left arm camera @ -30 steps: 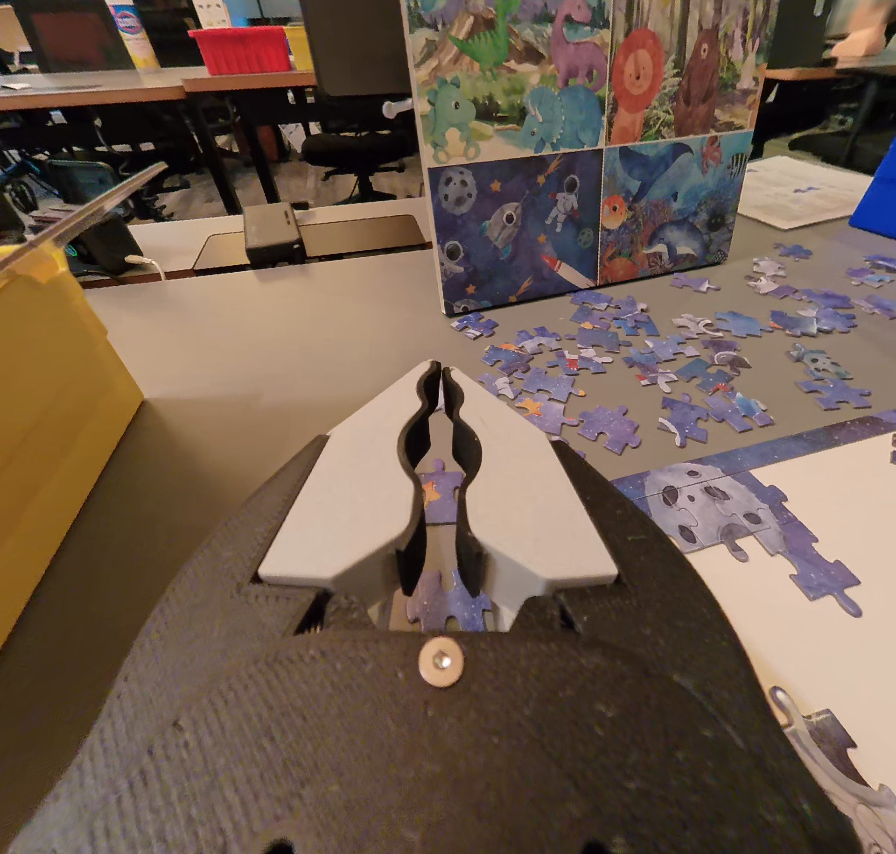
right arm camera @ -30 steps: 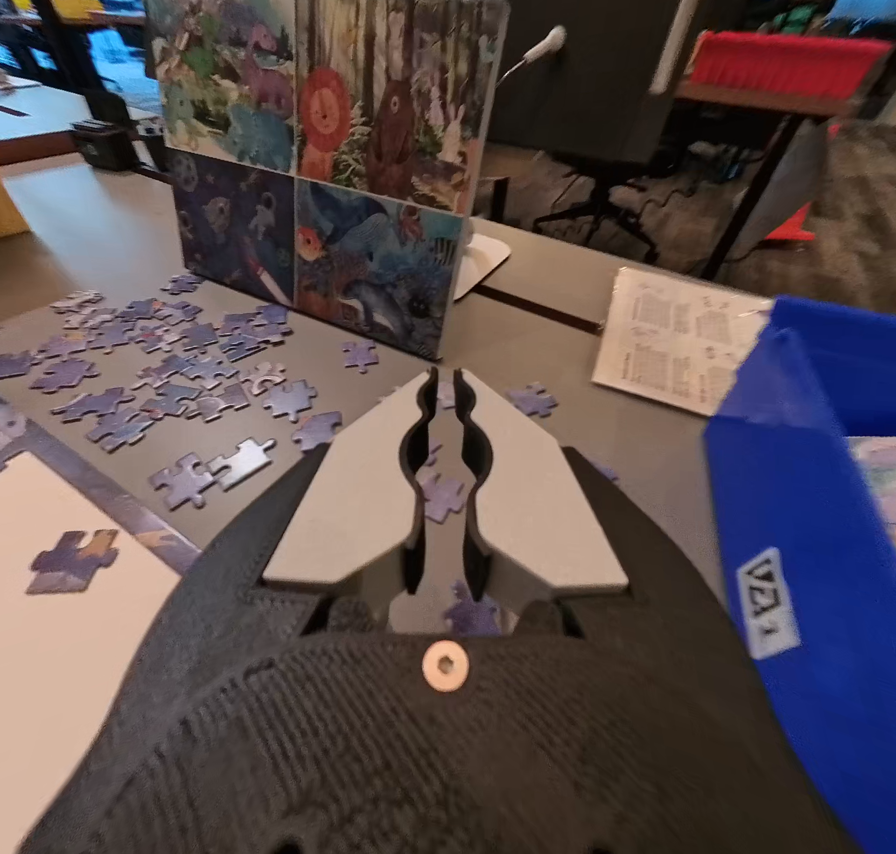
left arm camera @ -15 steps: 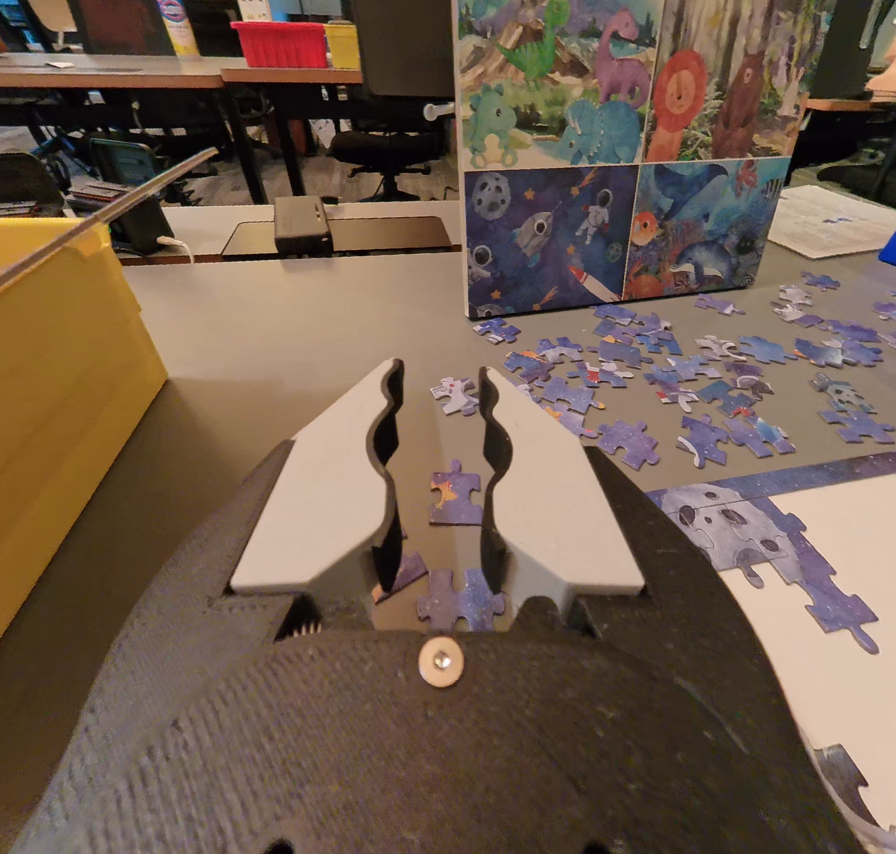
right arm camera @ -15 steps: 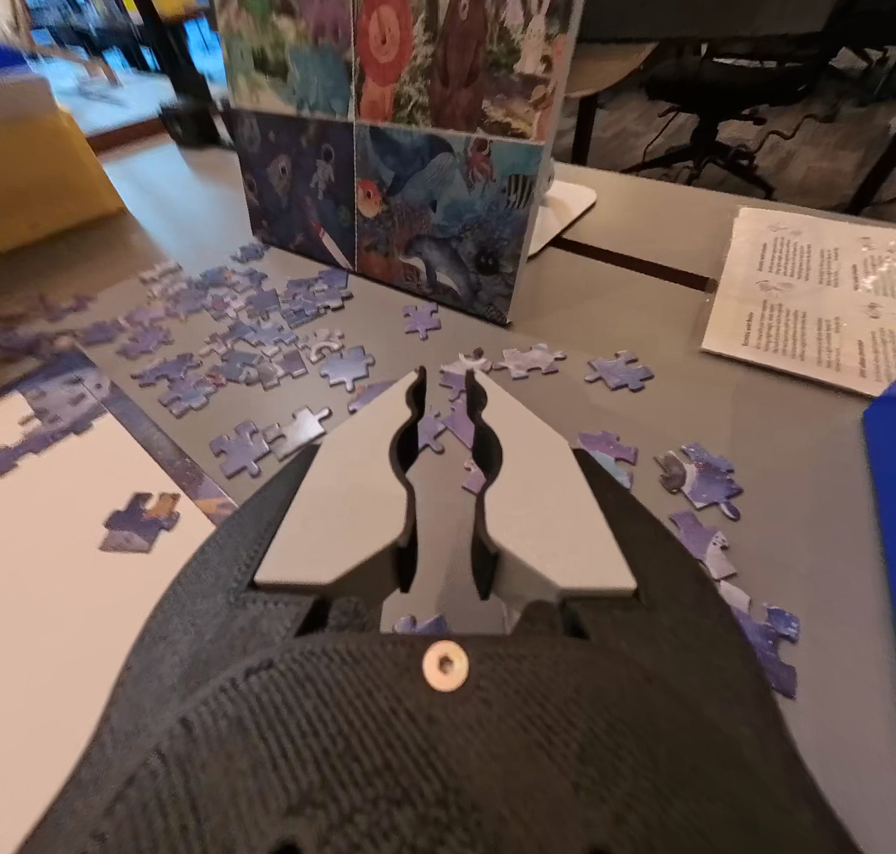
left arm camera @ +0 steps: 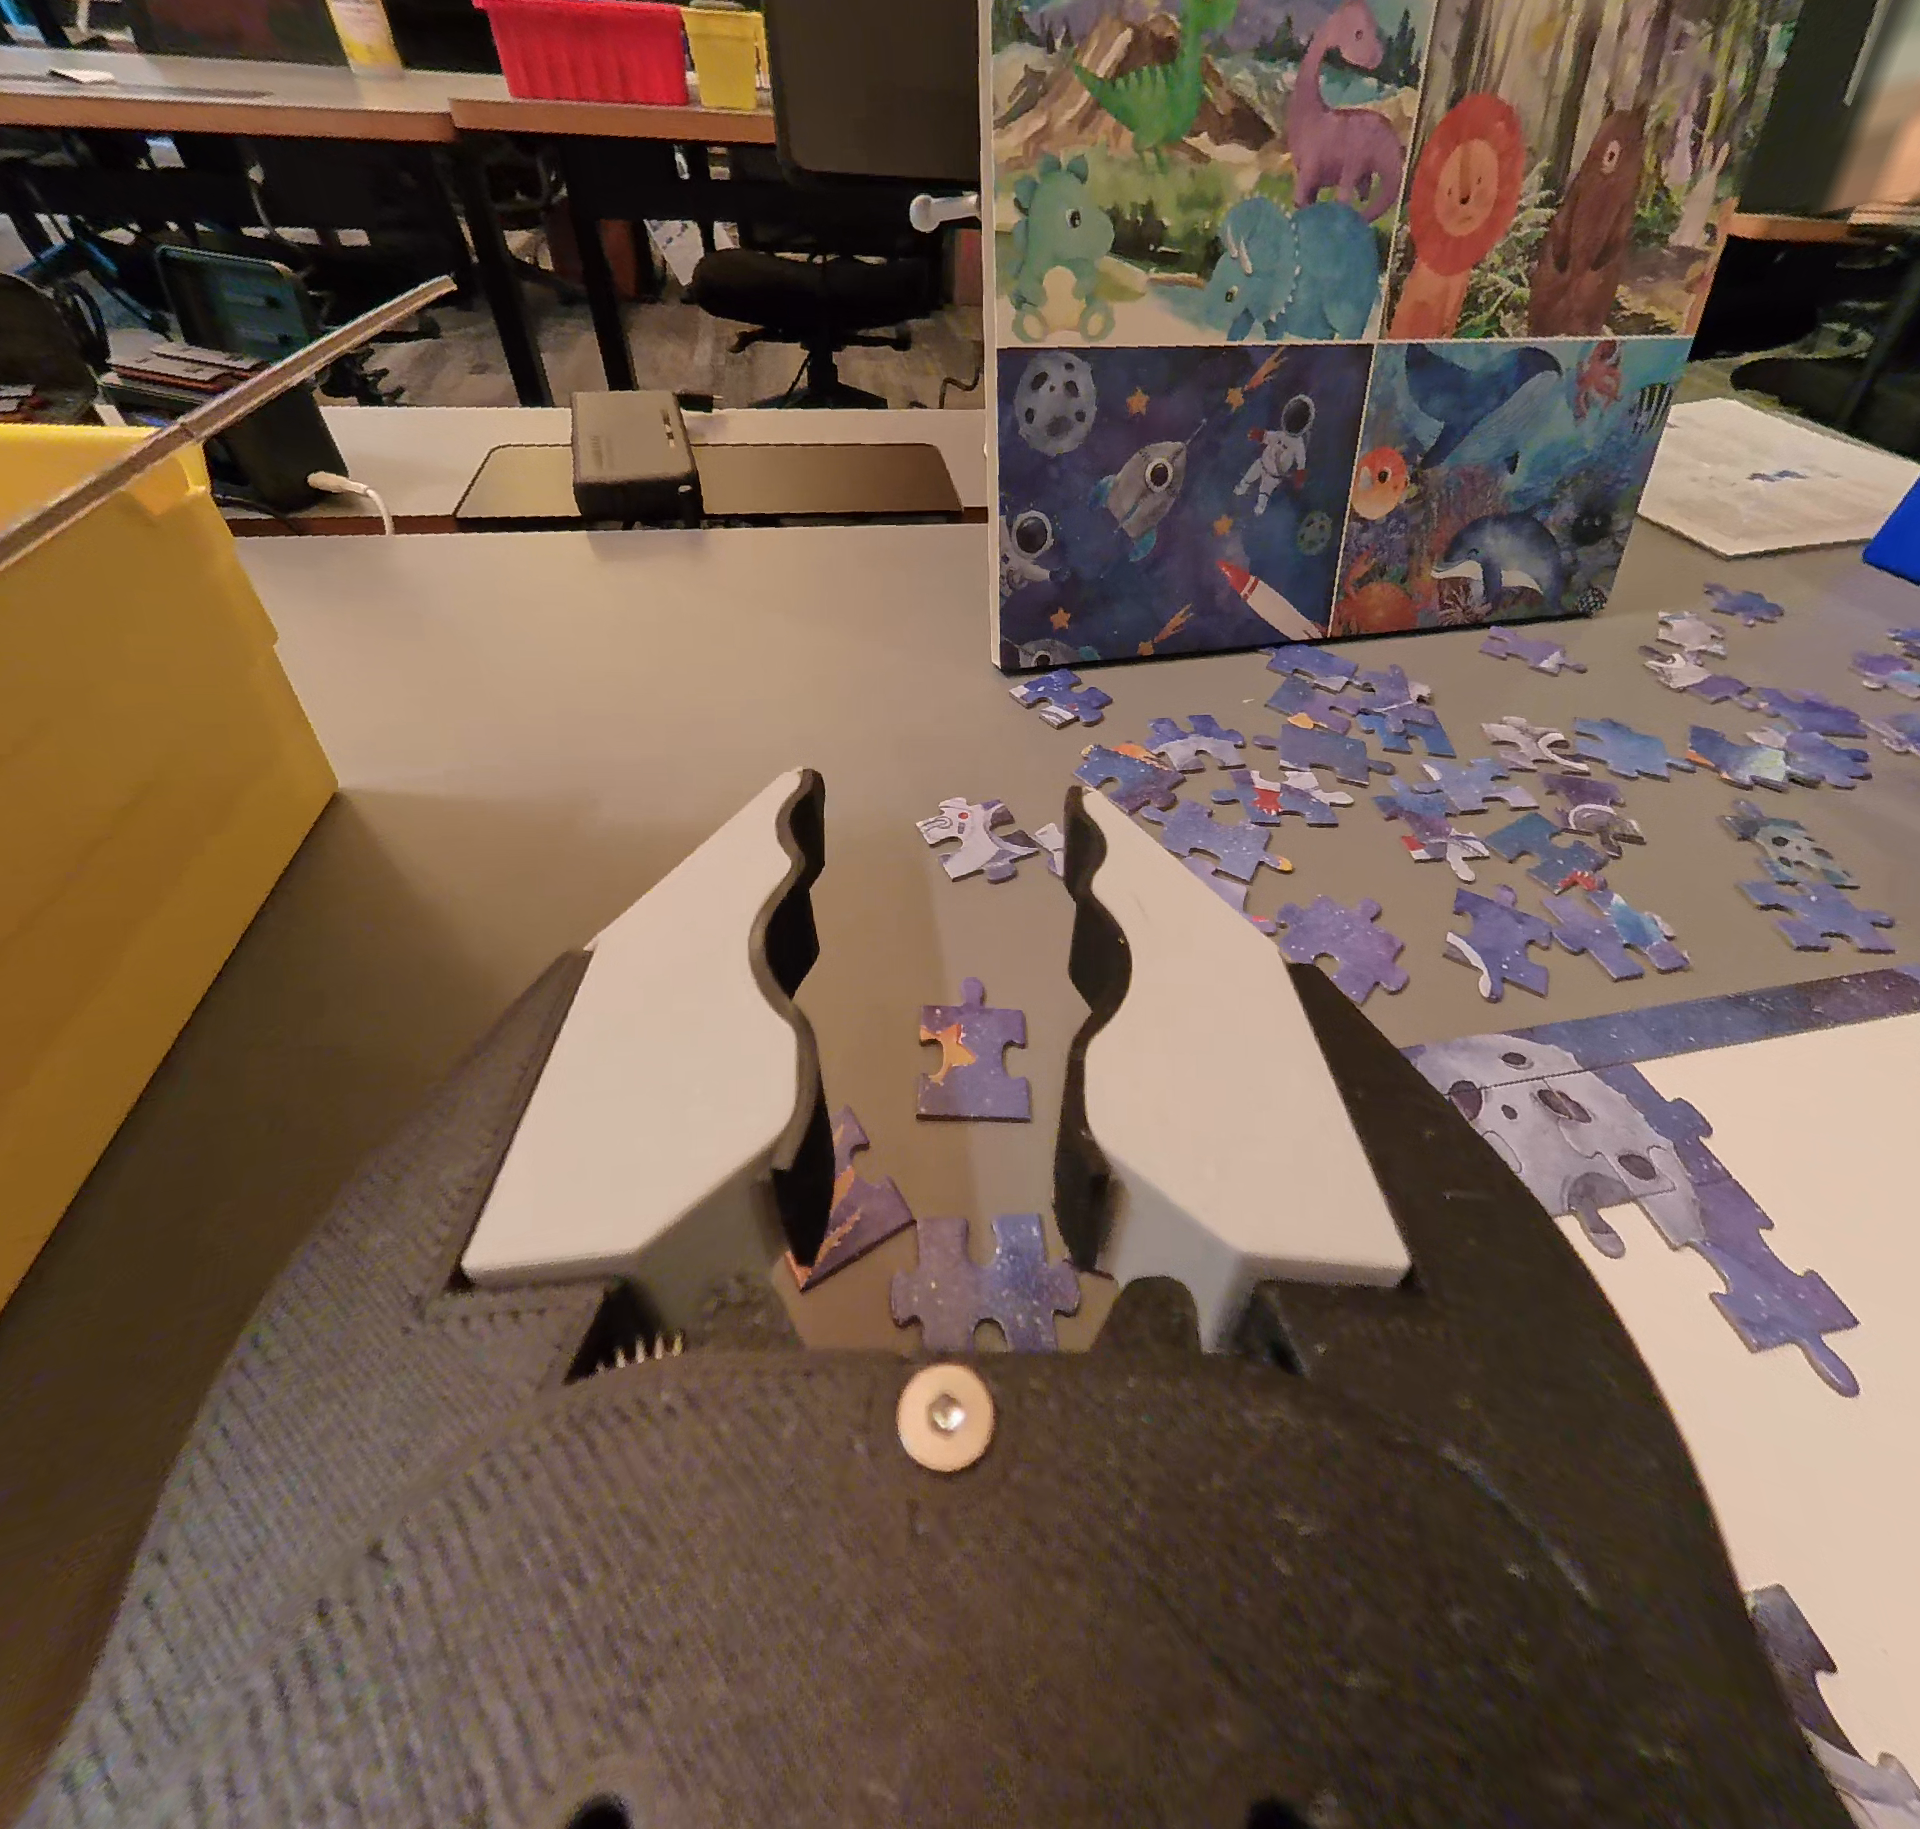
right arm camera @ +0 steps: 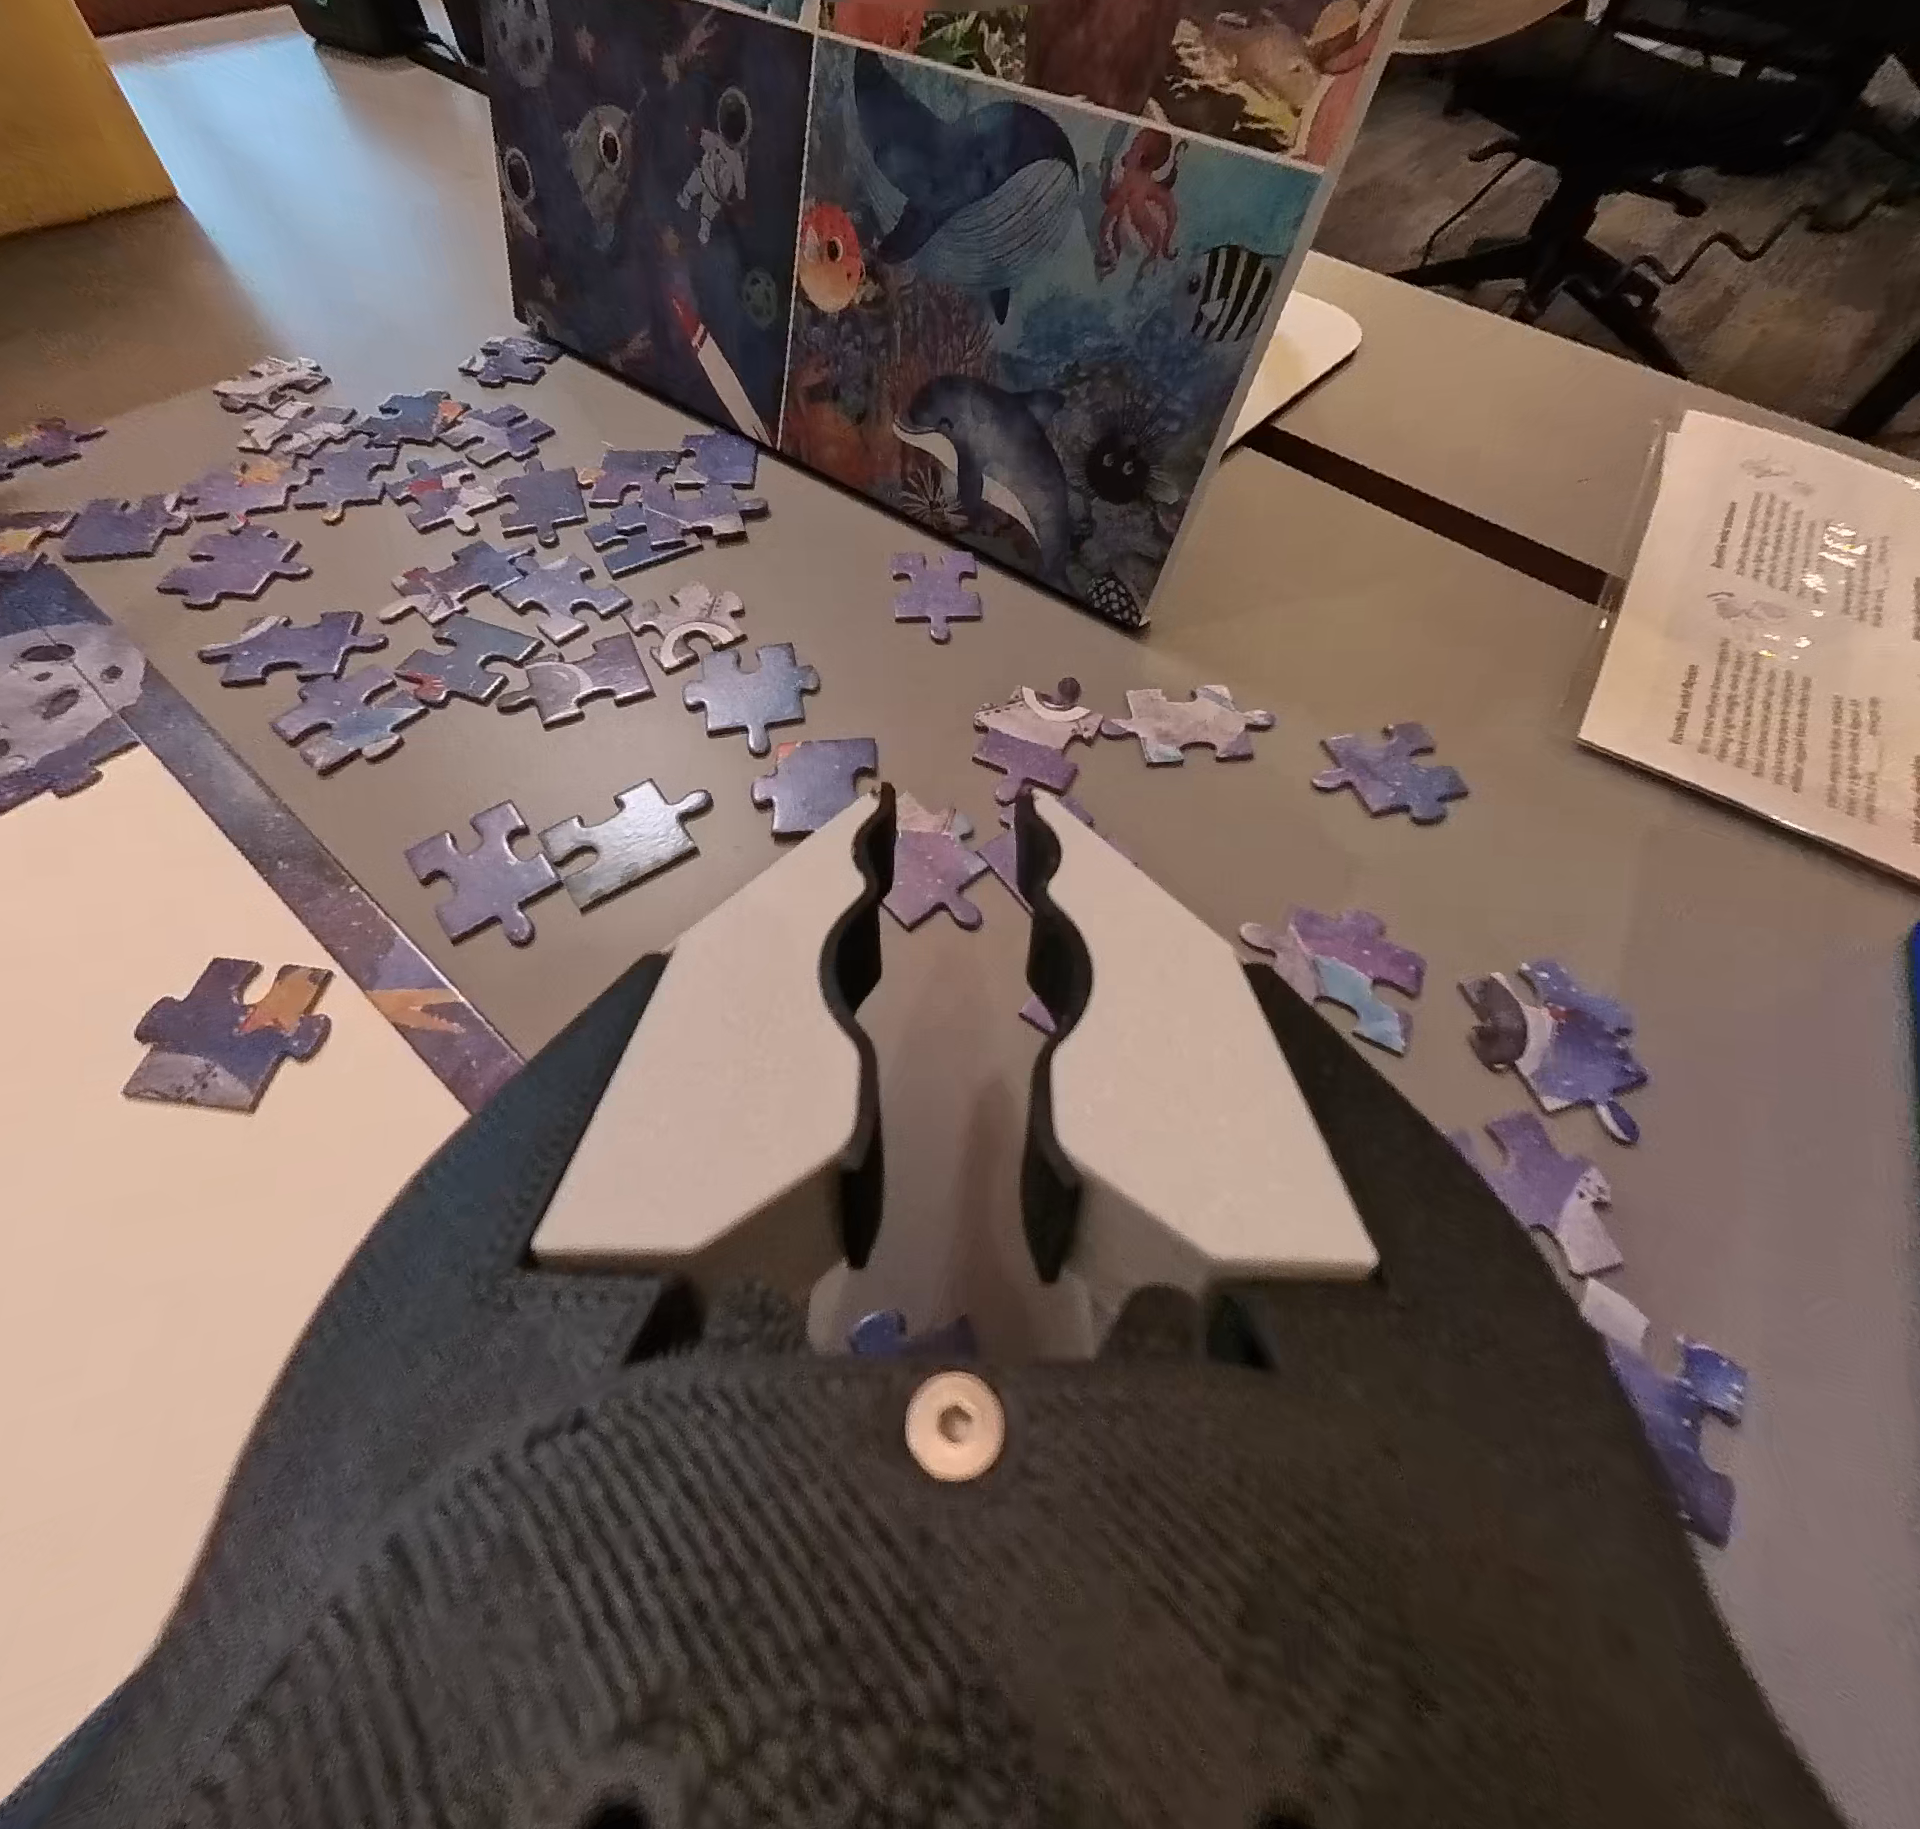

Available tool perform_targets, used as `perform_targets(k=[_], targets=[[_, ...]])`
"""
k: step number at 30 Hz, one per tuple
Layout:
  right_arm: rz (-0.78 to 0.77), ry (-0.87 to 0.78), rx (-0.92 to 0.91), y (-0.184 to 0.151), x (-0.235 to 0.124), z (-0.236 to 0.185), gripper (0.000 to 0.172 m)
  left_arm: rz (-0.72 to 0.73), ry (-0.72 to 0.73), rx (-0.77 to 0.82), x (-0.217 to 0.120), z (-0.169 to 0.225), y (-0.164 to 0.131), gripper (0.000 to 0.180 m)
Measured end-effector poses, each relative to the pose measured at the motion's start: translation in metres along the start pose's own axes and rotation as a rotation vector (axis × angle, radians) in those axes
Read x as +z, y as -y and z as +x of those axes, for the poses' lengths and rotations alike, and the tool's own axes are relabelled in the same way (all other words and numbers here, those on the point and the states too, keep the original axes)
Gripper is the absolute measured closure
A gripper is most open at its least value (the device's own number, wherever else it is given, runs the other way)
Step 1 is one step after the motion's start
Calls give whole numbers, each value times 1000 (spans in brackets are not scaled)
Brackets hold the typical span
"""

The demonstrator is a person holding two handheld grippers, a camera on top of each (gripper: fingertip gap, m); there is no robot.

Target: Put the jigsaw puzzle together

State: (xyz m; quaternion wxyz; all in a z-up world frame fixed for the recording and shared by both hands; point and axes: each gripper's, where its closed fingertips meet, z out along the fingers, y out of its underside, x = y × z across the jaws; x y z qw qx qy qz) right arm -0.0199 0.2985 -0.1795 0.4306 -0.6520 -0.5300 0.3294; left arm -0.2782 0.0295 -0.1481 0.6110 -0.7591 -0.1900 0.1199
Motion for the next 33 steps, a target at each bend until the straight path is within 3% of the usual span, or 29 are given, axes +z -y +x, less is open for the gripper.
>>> perform_targets(k=[33], targets=[[-18,-6,-30,-2,2,-3,150,-10,-14,15,1,4,-1,135]])
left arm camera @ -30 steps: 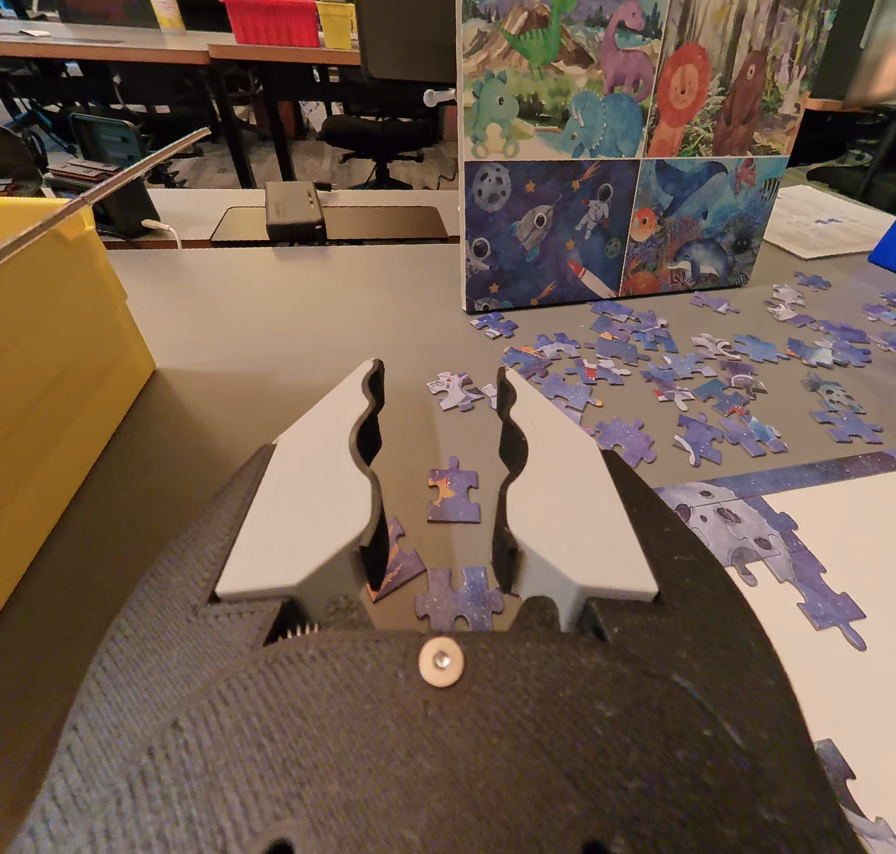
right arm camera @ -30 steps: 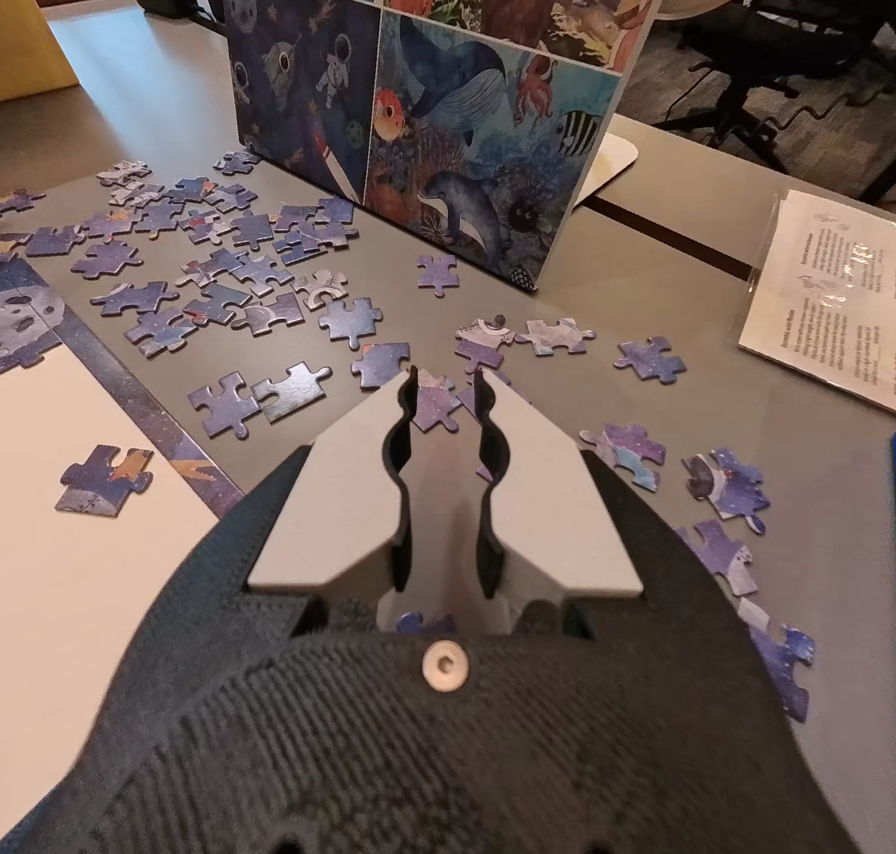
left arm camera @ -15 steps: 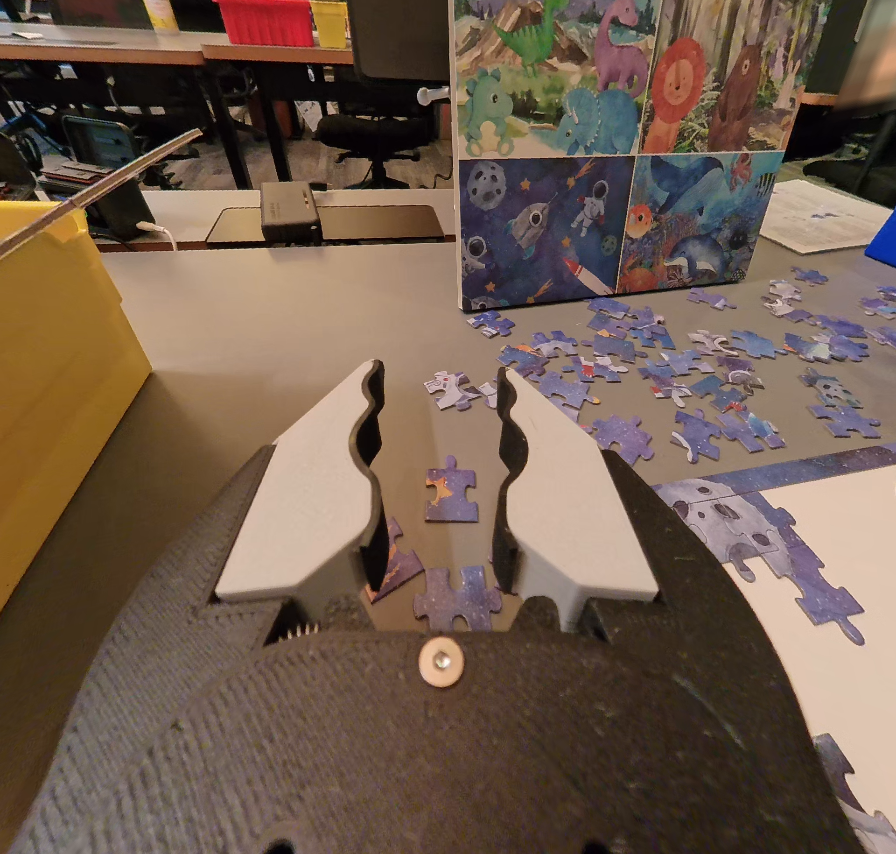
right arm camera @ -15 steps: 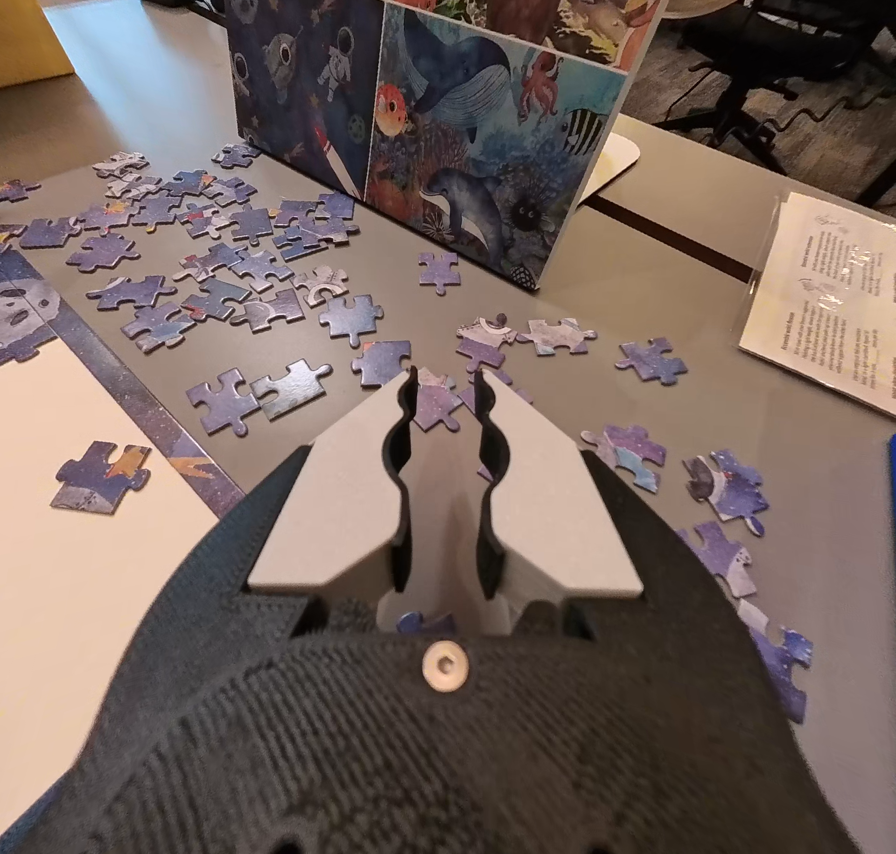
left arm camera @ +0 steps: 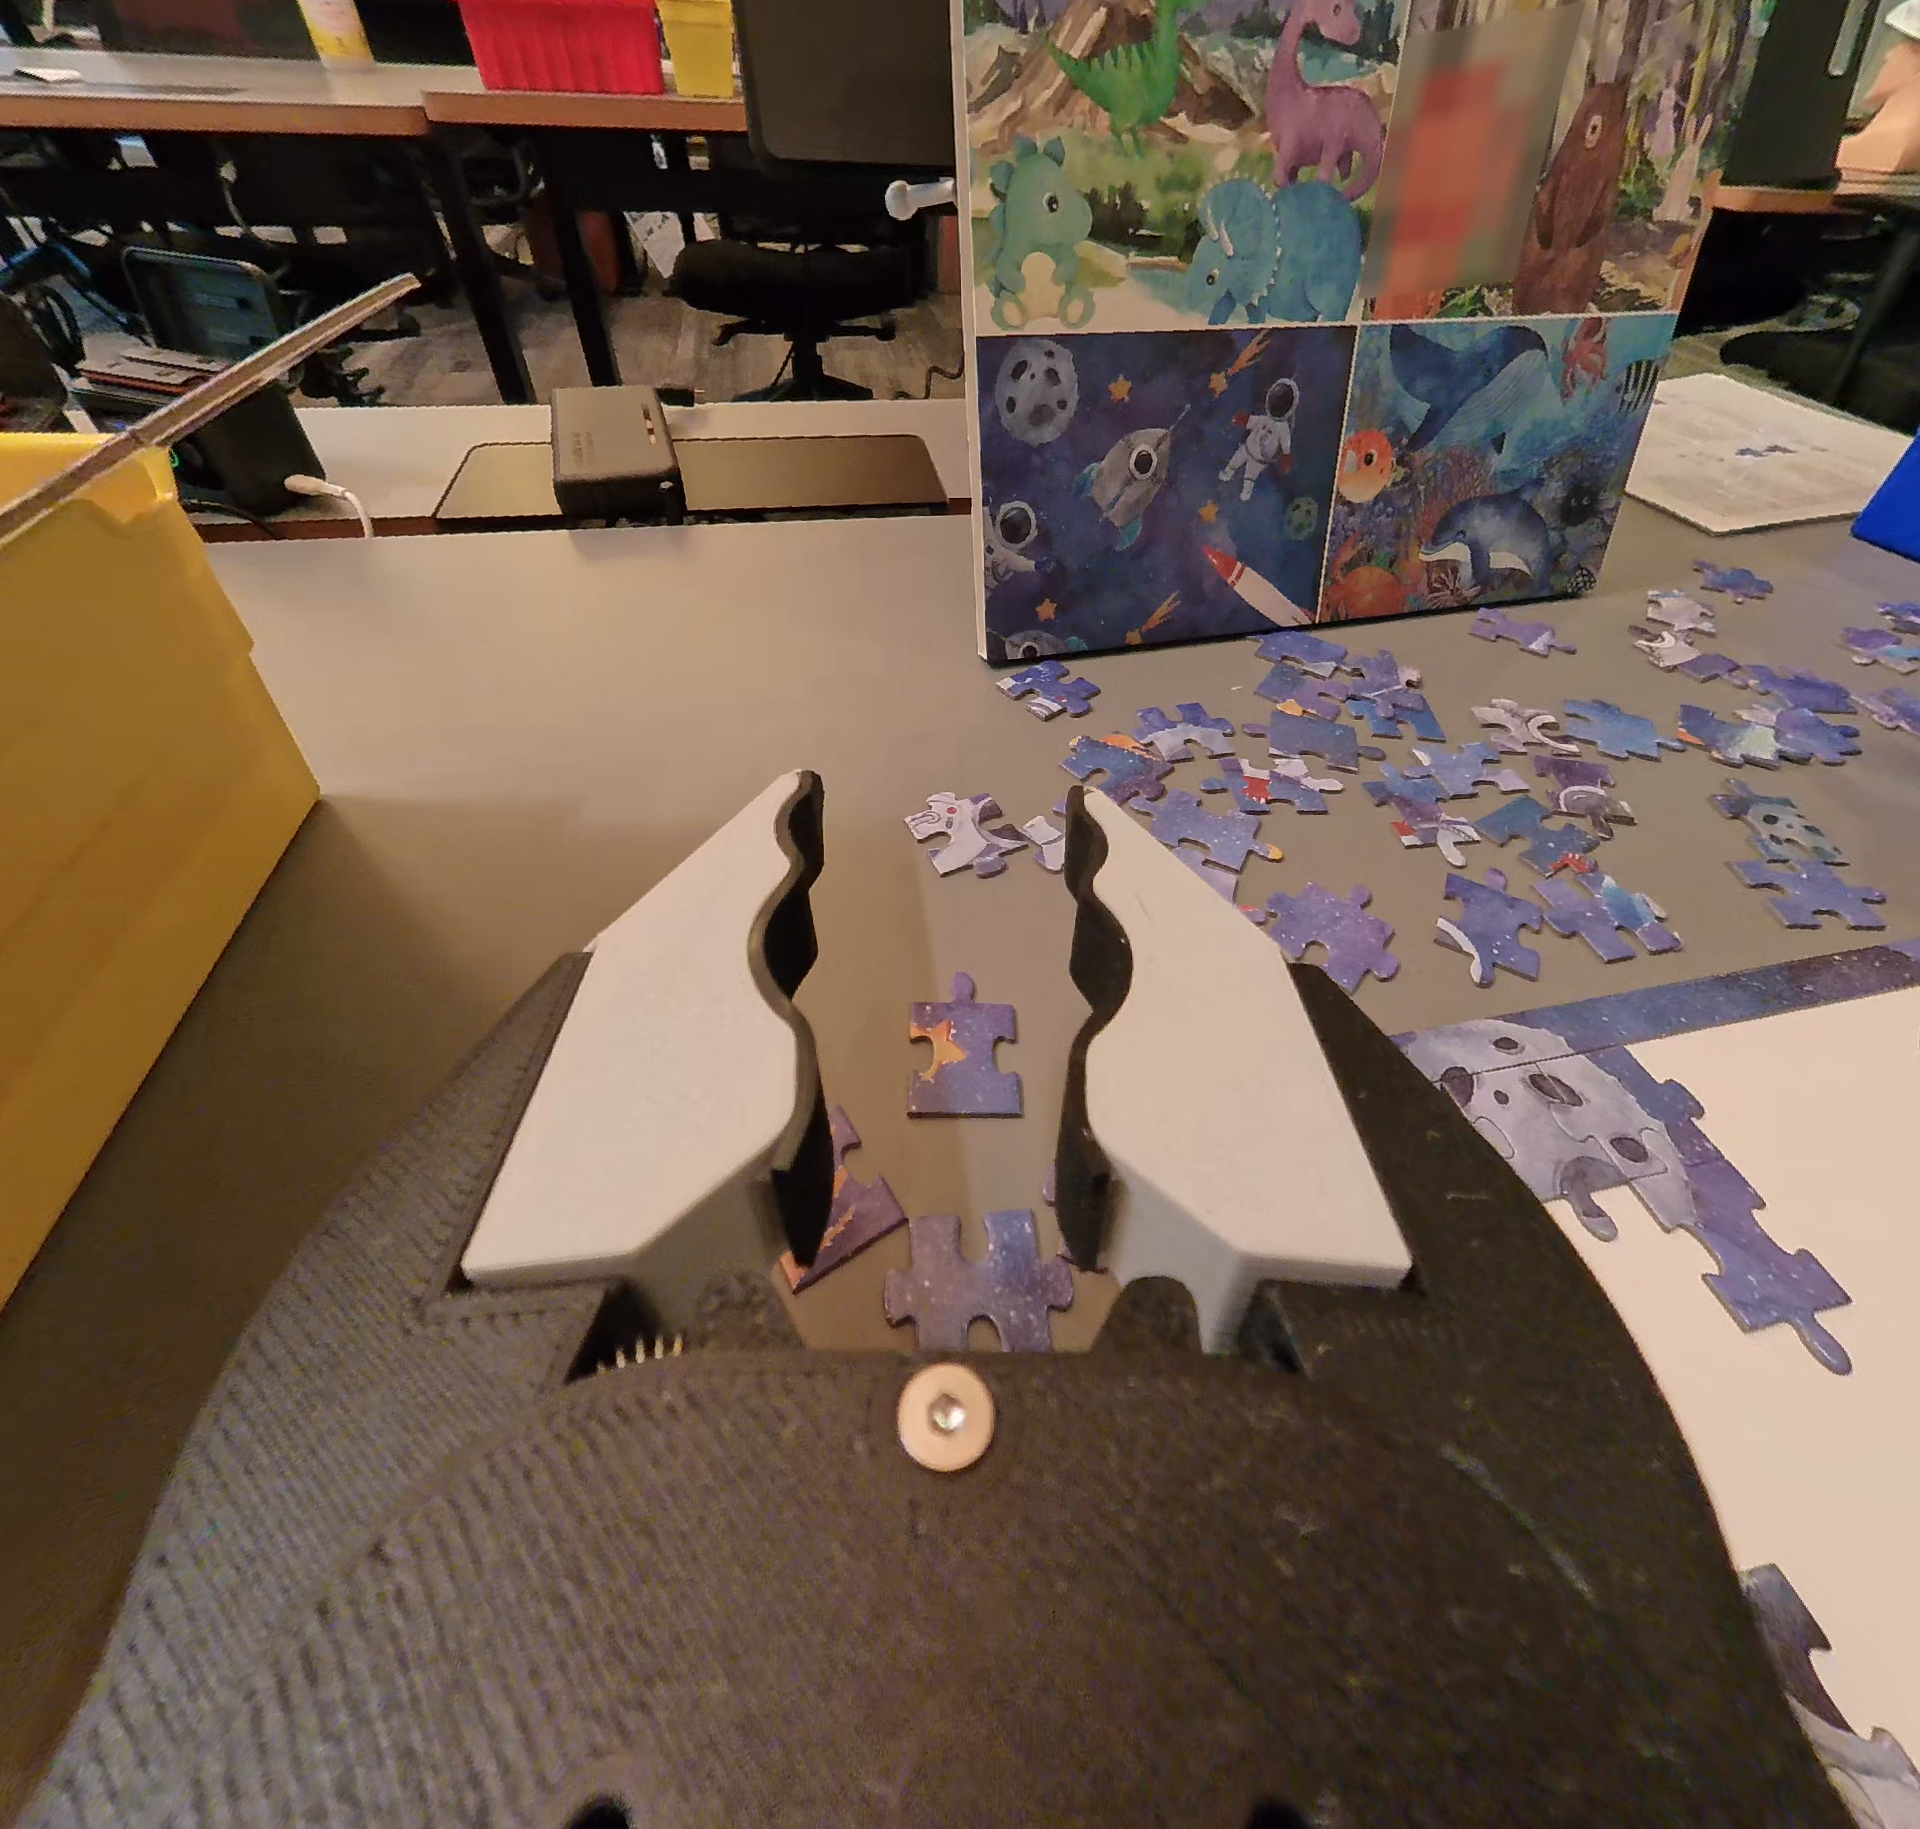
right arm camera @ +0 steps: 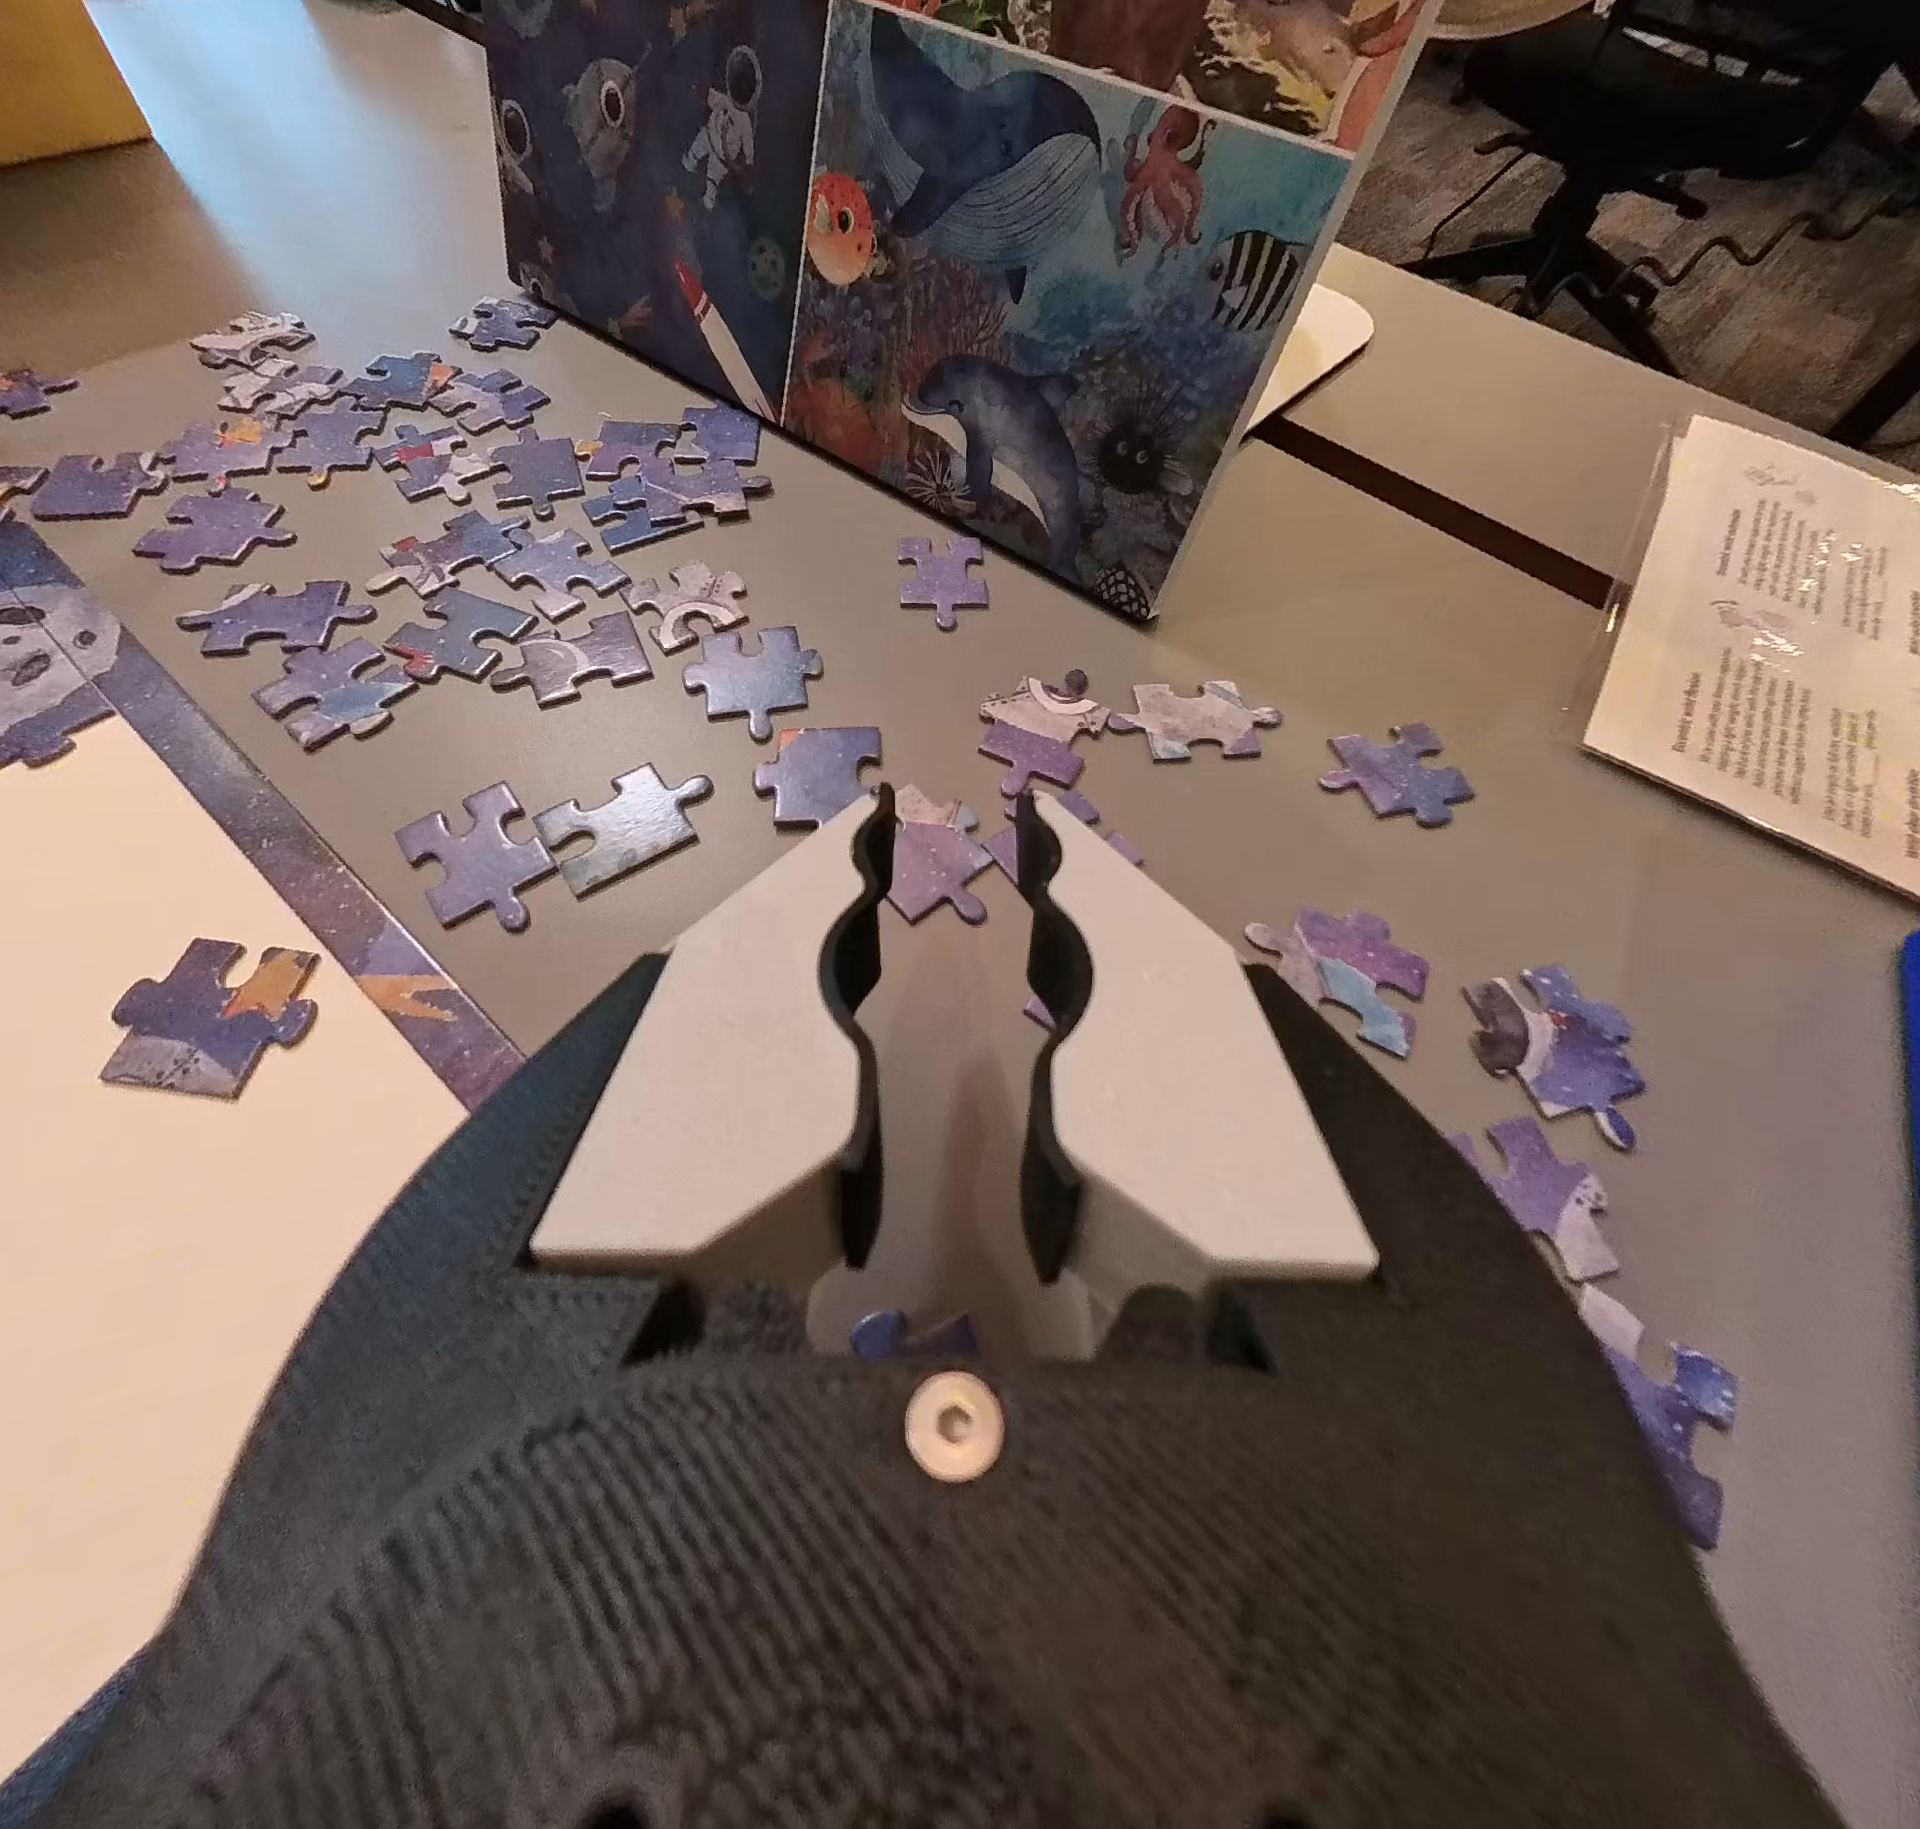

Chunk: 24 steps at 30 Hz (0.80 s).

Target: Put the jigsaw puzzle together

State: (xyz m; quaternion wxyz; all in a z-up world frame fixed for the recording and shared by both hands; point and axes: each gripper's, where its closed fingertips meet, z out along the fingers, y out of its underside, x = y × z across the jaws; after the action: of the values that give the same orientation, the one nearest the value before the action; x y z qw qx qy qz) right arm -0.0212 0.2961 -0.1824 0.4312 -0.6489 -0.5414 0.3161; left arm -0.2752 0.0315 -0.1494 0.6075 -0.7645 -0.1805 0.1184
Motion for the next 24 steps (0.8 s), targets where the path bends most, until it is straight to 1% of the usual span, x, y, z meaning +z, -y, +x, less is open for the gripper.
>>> perform_targets(k=[11,14,16,20,24], targets=[[-5,-10,10,-1,1,3,149,-3,-2,-6,0,0,0,135],[-23,-11,11,2,7,7,145,-6,-4,-11,1,-1,-1,135],[-54,46,-2,6,17,-3,141,-7,-5,-11,1,-1,-1,135],[-114,178,-55,14,45,-35,140,-1,-4,-6,0,0,0,135],[-184,286,-182,20,72,-68,140,-2,-6,-6,0,0,0,135]])
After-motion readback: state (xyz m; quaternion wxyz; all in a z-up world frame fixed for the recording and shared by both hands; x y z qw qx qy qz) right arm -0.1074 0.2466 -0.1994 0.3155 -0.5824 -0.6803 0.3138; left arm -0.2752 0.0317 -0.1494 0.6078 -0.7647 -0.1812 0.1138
